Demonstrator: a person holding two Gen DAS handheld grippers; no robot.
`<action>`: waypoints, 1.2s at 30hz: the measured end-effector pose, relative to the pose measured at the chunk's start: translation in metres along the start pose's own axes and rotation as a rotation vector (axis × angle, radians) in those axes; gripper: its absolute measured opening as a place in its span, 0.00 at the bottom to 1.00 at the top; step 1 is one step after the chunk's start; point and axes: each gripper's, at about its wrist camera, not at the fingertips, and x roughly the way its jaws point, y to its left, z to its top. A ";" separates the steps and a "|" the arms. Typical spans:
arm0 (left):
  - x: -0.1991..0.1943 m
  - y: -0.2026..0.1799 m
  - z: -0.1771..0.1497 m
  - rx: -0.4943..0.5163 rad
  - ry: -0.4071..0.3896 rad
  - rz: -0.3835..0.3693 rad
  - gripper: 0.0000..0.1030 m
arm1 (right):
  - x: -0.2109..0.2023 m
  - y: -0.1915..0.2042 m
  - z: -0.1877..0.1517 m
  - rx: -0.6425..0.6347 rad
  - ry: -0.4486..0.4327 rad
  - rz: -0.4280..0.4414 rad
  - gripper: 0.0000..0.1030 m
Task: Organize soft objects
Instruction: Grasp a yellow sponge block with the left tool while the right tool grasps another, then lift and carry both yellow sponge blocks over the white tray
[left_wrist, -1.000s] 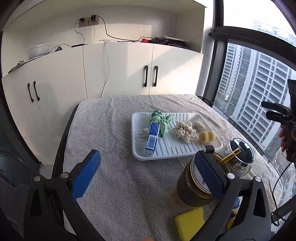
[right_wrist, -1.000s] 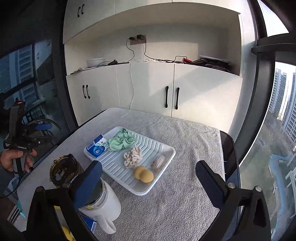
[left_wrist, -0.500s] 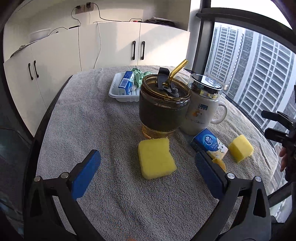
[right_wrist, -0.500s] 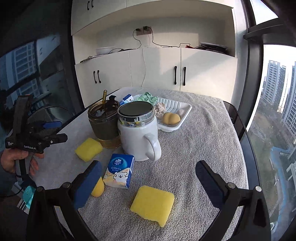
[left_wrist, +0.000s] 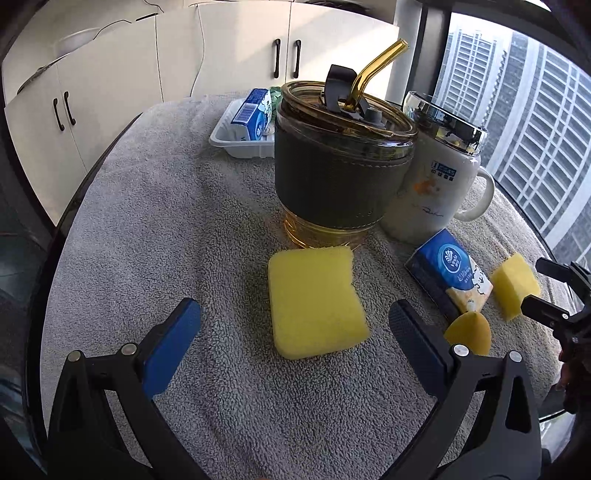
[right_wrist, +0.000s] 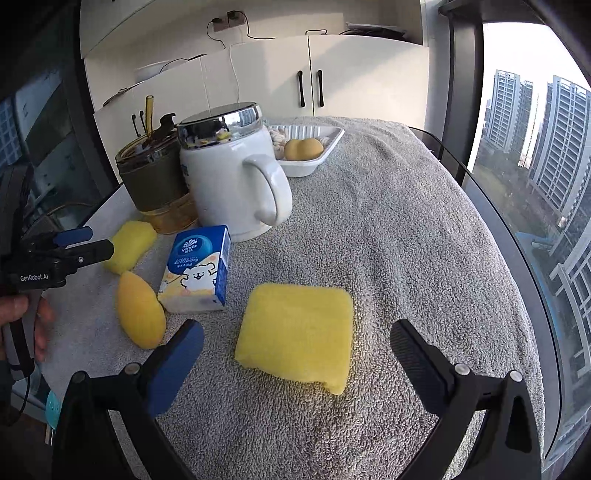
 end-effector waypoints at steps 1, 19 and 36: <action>0.006 -0.001 0.000 -0.003 0.016 0.014 1.00 | 0.003 -0.002 -0.001 0.006 0.007 -0.005 1.00; 0.024 -0.007 0.000 0.015 0.045 0.060 0.68 | 0.020 0.003 -0.005 -0.024 0.046 -0.055 0.72; -0.017 -0.003 -0.008 0.004 -0.041 0.001 0.48 | -0.011 0.012 0.005 -0.046 -0.011 -0.030 0.61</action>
